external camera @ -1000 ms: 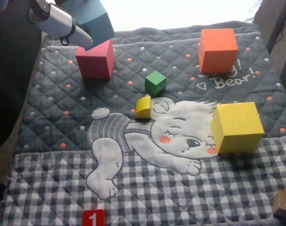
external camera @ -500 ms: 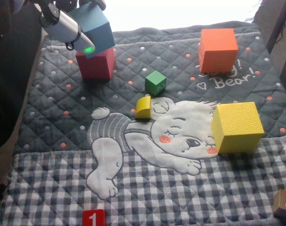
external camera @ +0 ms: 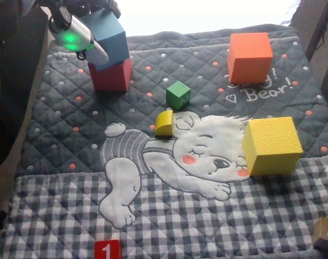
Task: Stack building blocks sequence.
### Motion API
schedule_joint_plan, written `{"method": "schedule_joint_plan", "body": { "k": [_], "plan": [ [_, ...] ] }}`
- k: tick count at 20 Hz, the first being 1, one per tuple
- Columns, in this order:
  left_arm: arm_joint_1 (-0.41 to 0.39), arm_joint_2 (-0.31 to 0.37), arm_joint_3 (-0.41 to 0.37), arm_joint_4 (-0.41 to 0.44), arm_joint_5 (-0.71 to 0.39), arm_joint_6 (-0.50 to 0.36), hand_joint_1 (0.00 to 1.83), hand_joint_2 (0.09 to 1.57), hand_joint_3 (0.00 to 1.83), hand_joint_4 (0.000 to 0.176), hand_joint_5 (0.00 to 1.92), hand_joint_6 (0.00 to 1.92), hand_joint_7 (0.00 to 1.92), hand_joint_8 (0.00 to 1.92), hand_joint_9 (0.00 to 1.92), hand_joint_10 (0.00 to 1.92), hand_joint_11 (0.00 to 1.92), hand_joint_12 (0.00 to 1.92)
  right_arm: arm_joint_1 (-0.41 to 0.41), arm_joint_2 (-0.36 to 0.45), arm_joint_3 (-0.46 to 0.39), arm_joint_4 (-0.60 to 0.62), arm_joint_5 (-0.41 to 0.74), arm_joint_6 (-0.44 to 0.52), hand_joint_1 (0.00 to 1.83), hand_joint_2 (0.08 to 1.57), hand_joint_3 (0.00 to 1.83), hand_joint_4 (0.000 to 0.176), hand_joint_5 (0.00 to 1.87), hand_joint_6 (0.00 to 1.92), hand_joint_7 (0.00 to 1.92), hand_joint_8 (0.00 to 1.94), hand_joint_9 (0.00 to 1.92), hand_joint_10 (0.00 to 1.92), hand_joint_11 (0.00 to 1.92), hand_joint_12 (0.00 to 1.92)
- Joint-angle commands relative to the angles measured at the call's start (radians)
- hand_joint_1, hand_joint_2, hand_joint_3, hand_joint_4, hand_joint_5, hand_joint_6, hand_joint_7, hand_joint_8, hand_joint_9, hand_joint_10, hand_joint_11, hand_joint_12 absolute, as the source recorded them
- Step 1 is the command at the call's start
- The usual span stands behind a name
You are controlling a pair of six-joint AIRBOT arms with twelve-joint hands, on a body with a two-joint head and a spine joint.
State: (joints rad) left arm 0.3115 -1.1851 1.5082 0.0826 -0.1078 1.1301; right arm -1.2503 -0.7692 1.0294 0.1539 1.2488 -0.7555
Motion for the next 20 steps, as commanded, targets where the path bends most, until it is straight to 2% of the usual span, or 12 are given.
{"method": "schedule_joint_plan", "body": {
  "k": [1,3,4,6,9,10,11,12,16,17,18,20],
  "plan": [
    [-0.017,-0.002,0.004,0.003,-0.098,0.005,1.20,1.04,0.00,0.000,0.86,0.31,0.60,0.89,0.59,1.27,0.53,1.71,0.012,0.003,0.007,0.025,0.117,0.005,0.67,1.24,0.00,0.091,0.21,0.00,0.27,0.00,0.16,0.00,0.08,0.12],
    [-0.019,-0.002,0.002,0.003,-0.100,0.005,1.08,1.00,0.00,0.005,0.76,0.02,0.66,0.43,0.59,0.90,0.44,1.56,0.012,0.003,0.007,0.025,0.117,0.005,0.63,1.25,0.00,0.071,0.21,0.00,0.27,0.00,0.18,0.01,0.10,0.13],
    [-0.019,-0.002,-0.001,0.003,-0.101,0.006,1.03,1.00,0.00,0.027,0.71,0.00,0.67,0.28,0.52,0.86,0.35,1.57,0.012,0.003,0.007,0.025,0.117,0.005,0.62,1.25,0.00,0.067,0.21,0.00,0.25,0.00,0.17,0.00,0.04,0.24],
    [-0.019,0.000,-0.008,0.003,-0.104,0.018,1.00,1.00,0.00,0.059,0.65,0.00,0.67,0.09,0.53,0.59,0.24,1.41,0.012,0.003,0.007,0.025,0.117,0.005,0.61,1.25,0.00,0.081,0.21,0.00,0.26,0.01,0.17,0.00,0.00,0.35],
    [-0.019,0.010,-0.021,0.003,-0.118,0.023,0.97,0.97,0.00,0.081,0.55,0.00,0.59,0.00,0.58,0.08,0.13,1.20,0.015,0.004,0.007,0.026,0.118,0.005,0.59,1.24,0.00,0.085,0.23,0.00,0.26,0.00,0.19,0.00,0.00,0.40],
    [-0.019,0.017,-0.031,0.003,-0.126,0.025,0.91,0.95,0.00,0.138,0.37,0.00,0.47,0.00,0.48,0.02,0.05,1.16,0.019,0.005,0.007,0.026,0.118,0.005,0.61,1.25,0.00,0.074,0.23,0.00,0.26,0.00,0.20,0.01,0.00,0.42],
    [-0.019,0.025,-0.042,0.003,-0.133,0.031,0.87,0.94,0.00,0.168,0.26,0.00,0.39,0.00,0.41,0.00,0.01,1.14,0.021,0.006,0.007,0.026,0.119,0.005,0.62,1.26,0.00,0.070,0.23,0.00,0.26,0.00,0.22,0.01,0.00,0.46],
    [-0.020,0.032,-0.054,0.002,-0.136,0.045,0.79,0.92,0.00,0.176,0.01,0.00,0.23,0.00,0.32,0.00,0.00,1.14,0.022,0.006,0.007,0.025,0.119,0.005,0.71,1.27,0.00,0.041,0.24,0.00,0.31,0.01,0.27,0.02,0.03,0.49],
    [-0.024,0.040,-0.078,-0.041,-0.142,0.125,0.79,0.90,0.00,0.176,0.00,0.00,0.18,0.00,0.29,0.00,0.00,1.11,0.022,0.006,0.005,0.021,0.119,0.005,0.68,1.28,0.00,0.067,0.22,0.00,0.29,0.00,0.26,0.01,0.02,0.48],
    [-0.022,0.052,-0.092,-0.053,-0.156,0.135,0.80,0.90,0.00,0.176,0.00,0.00,0.17,0.00,0.28,0.00,0.00,1.11,0.025,0.007,0.005,0.021,0.123,0.005,0.67,1.27,0.00,0.064,0.22,0.00,0.29,0.00,0.27,0.01,0.03,0.48],
    [-0.021,0.064,-0.105,-0.054,-0.163,0.136,0.79,0.90,0.00,0.176,0.00,0.00,0.17,0.00,0.28,0.00,0.00,1.09,0.025,0.008,0.004,0.021,0.129,0.005,0.70,1.28,0.00,0.039,0.23,0.00,0.31,0.01,0.28,0.01,0.05,0.48],
    [-0.016,0.075,-0.117,-0.058,-0.180,0.136,0.79,0.90,0.00,0.176,0.00,0.00,0.16,0.00,0.26,0.00,0.00,1.08,0.025,0.009,0.004,0.022,0.131,0.005,0.72,1.29,0.00,0.029,0.23,0.00,0.29,0.00,0.26,0.00,0.05,0.42]
  ]
}}
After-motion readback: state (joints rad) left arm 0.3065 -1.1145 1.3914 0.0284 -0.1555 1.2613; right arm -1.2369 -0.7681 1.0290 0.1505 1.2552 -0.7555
